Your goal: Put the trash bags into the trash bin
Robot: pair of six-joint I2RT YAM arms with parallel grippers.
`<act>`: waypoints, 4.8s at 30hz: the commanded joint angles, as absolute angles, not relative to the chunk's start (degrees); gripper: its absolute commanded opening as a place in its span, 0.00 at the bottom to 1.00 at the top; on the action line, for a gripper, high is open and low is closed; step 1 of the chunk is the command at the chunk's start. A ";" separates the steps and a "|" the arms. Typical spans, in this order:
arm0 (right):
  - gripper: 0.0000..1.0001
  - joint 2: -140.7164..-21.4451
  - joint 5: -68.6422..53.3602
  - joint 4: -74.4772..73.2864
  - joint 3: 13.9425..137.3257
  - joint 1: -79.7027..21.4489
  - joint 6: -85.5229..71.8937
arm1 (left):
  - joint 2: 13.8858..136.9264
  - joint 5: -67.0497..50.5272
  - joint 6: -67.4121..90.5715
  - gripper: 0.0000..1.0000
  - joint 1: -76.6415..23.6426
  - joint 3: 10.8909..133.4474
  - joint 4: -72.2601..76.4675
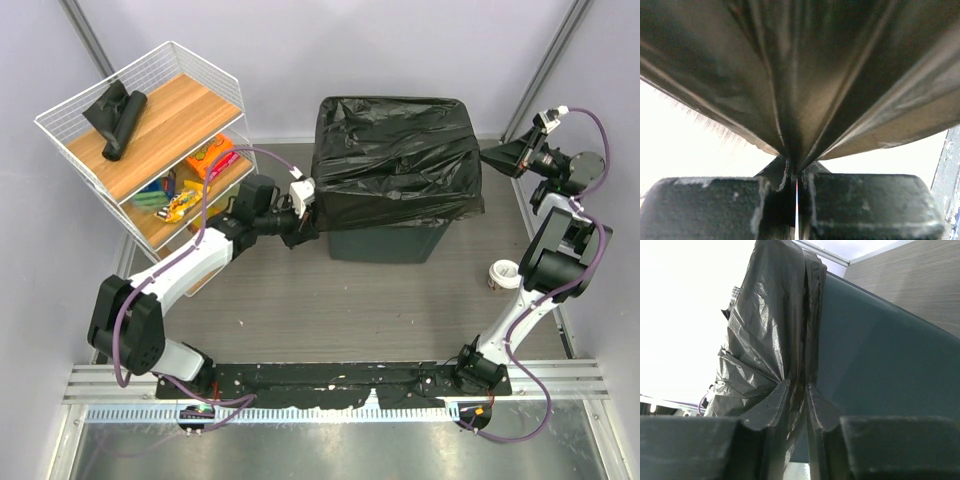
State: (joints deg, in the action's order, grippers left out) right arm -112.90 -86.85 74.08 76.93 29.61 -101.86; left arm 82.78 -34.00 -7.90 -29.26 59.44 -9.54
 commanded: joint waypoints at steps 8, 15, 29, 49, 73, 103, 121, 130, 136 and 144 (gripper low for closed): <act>0.68 -114.87 -88.07 96.15 88.06 30.76 -107.92 | 83.23 -30.06 -7.82 0.44 -28.74 67.85 -20.30; 0.76 -120.57 -88.07 96.15 104.82 30.76 -115.74 | 83.06 -29.97 -8.35 0.94 -28.74 70.31 -23.29; 0.83 -128.32 -85.79 78.51 130.25 25.14 -110.24 | 86.22 -29.35 -8.35 1.00 -29.09 78.39 -30.75; 0.98 -113.04 -49.32 -29.35 125.64 22.59 -13.20 | 80.86 -28.57 -6.07 1.00 -29.44 79.01 -34.98; 1.00 -100.37 -73.38 -32.69 99.06 32.70 -15.29 | 79.54 -33.82 -4.92 1.00 -27.52 78.14 -27.34; 0.69 -91.24 -81.91 1.53 83.68 25.22 -39.26 | 84.02 -44.21 -10.81 0.67 -26.46 71.90 -15.38; 0.01 -101.25 -83.84 95.54 77.96 25.66 -117.86 | 82.44 -41.58 -9.84 0.00 -26.46 69.79 -13.54; 0.01 -105.63 -85.26 95.98 83.31 30.14 -120.05 | 83.58 -37.97 -9.49 0.00 -26.46 70.84 -13.36; 0.01 -112.49 -84.64 95.89 93.85 30.85 -123.92 | 84.02 -36.74 -9.05 0.00 -26.54 71.81 -13.54; 0.13 -116.45 -87.45 96.15 103.78 30.76 -125.85 | 83.67 -35.68 -9.32 0.02 -26.46 72.33 -15.20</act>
State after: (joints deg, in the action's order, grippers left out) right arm -116.99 -85.52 73.69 97.58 30.55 -114.30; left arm 84.58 -37.17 -9.23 -26.57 69.93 -16.14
